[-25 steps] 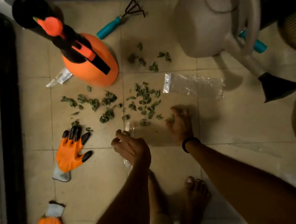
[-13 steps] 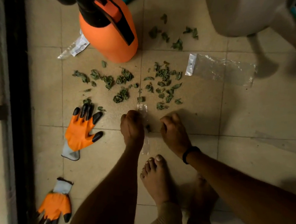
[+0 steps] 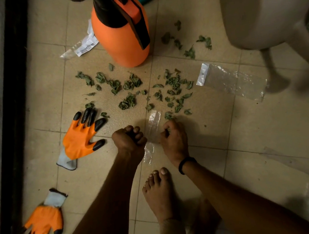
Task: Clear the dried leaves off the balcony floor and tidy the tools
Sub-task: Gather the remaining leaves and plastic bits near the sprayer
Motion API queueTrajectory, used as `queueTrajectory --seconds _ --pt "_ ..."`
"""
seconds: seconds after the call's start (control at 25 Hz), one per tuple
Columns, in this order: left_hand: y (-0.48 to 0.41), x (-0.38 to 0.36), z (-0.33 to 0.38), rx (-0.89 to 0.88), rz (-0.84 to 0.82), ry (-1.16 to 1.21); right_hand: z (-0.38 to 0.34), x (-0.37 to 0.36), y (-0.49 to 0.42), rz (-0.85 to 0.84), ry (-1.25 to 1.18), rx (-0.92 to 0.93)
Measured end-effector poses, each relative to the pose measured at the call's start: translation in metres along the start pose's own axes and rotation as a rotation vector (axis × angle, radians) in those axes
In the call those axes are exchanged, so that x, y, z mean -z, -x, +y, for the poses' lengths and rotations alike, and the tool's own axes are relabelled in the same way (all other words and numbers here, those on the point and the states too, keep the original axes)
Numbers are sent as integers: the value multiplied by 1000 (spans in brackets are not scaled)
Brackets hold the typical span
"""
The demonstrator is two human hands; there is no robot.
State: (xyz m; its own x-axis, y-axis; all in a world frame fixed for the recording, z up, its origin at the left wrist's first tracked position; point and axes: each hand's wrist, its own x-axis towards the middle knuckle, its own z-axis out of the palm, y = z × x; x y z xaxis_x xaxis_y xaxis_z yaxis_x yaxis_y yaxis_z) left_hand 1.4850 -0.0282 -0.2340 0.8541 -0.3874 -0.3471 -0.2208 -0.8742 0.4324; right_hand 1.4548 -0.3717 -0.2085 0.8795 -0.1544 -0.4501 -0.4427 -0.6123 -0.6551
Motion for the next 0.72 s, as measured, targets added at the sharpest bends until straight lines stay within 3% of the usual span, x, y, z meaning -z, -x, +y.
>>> queueTrajectory --seconds 0.12,0.28,0.32,0.44,0.52,0.6,0.72 --pt "-8 -10 6 22 -134 -141 0 24 -20 100 18 14" --pt "-8 -8 -2 -99 27 -326 11 22 -47 -11 201 235" --pt "-22 -9 31 -20 45 -218 18 16 -50 -45 271 305" --pt "-93 -29 172 434 163 236 30 6 -42 9 347 433" --pt "-116 -42 205 477 178 291 27 10 -33 89 197 350" --pt "-115 -46 191 493 157 274 24 21 -32 198 57 249" --pt "-113 -52 185 551 157 336 24 34 -52 275 93 192"
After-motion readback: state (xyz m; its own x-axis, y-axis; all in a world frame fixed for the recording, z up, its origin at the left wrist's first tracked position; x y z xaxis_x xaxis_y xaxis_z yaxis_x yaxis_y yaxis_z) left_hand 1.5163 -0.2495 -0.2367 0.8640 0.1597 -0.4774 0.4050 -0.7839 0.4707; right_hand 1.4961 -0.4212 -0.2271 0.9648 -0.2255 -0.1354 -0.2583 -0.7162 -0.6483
